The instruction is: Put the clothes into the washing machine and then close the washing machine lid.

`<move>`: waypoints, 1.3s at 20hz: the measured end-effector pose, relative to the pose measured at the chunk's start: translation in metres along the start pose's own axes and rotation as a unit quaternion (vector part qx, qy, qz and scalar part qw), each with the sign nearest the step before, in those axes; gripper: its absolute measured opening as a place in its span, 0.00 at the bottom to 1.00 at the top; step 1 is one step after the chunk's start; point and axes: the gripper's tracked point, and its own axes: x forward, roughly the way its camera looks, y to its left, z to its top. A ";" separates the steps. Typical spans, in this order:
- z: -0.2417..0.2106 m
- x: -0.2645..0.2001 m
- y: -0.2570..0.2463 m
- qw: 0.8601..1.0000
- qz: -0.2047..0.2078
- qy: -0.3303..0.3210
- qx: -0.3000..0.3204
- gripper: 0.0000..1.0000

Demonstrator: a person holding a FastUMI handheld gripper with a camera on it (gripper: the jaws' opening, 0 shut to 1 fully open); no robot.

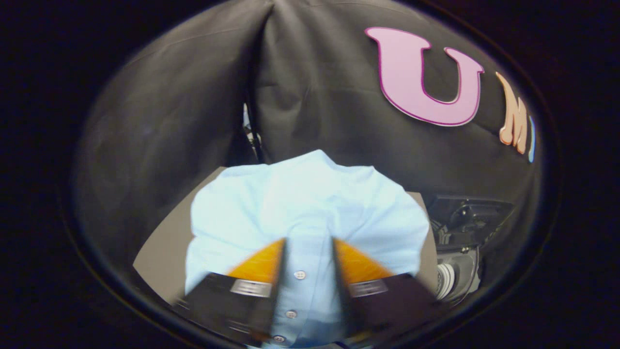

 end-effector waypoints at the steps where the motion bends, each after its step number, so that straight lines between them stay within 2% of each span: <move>1: -0.001 -0.005 0.000 1.000 0.006 -0.001 -0.013 0.20; 4: -0.007 -0.014 0.006 0.999 0.037 -0.005 -0.038 0.20; 5: -0.006 -0.016 0.007 0.998 0.045 -0.016 -0.028 0.20; 6: -0.011 -0.022 0.007 0.998 0.058 -0.007 -0.028 0.02; 13: 0.002 -0.056 -0.009 0.994 0.101 -0.032 0.003 0.01; 17: 0.021 -0.080 -0.044 0.995 0.087 -0.056 -0.002 0.01; 26: 0.051 -0.134 -0.144 0.993 0.043 -0.104 0.033 0.01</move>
